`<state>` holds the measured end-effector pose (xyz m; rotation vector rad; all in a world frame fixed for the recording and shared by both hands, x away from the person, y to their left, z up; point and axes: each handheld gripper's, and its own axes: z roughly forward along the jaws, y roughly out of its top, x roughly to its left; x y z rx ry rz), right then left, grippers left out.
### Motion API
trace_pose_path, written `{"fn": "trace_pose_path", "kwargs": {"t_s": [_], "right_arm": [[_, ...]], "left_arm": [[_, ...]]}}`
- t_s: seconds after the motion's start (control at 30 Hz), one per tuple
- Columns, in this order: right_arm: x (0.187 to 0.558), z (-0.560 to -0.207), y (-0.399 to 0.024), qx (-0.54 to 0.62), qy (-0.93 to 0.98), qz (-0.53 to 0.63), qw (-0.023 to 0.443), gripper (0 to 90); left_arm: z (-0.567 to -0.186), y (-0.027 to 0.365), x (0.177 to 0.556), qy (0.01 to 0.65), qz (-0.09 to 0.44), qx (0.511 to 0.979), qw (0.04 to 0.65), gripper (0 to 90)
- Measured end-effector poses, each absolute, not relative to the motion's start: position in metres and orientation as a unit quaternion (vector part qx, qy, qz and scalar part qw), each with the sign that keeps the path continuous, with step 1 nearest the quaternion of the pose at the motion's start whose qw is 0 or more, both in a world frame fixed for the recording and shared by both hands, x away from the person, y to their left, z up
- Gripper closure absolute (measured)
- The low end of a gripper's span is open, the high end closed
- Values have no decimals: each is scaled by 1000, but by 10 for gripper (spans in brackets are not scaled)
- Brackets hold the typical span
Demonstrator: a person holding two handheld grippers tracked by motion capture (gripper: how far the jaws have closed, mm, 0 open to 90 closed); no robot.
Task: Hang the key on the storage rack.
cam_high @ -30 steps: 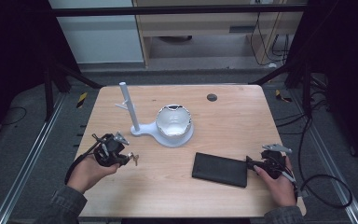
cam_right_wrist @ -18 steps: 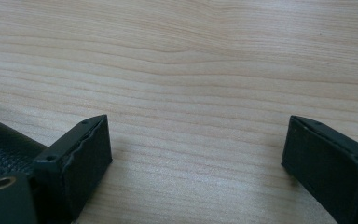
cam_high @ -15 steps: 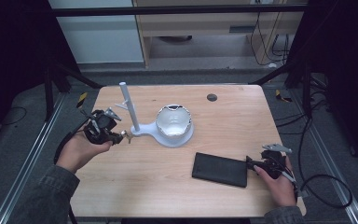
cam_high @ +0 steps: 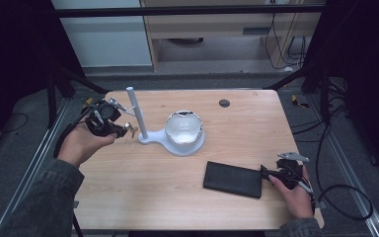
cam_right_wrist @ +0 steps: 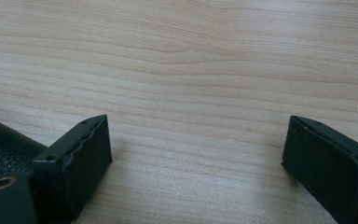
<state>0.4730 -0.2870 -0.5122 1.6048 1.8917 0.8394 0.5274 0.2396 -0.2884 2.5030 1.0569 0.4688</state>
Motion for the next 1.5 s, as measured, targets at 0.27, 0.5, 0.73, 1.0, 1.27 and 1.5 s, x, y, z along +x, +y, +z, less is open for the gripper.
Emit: {"fn": "trace_pose_path", "kwargs": {"t_s": [0.27, 0.5, 0.73, 1.0, 1.27, 1.5], "right_arm": [[473, -512, -287, 591, 699, 308, 260, 80], [473, -512, -287, 591, 698, 307, 260, 81], [473, -512, -287, 592, 698, 307, 260, 81], [473, -512, -287, 593, 697, 307, 260, 82], [472, -512, -287, 594, 696, 308, 260, 82], [472, -512, -287, 594, 696, 307, 260, 83]], "left_arm": [[-270, 240, 541, 384, 183, 884, 192, 829], [-267, 241, 548, 391, 186, 883, 183, 829], [-263, 244, 555, 400, 190, 878, 180, 829], [-258, 238, 557, 401, 188, 879, 177, 828], [-259, 234, 562, 402, 187, 880, 173, 829], [-258, 228, 563, 398, 190, 882, 169, 828]]}}
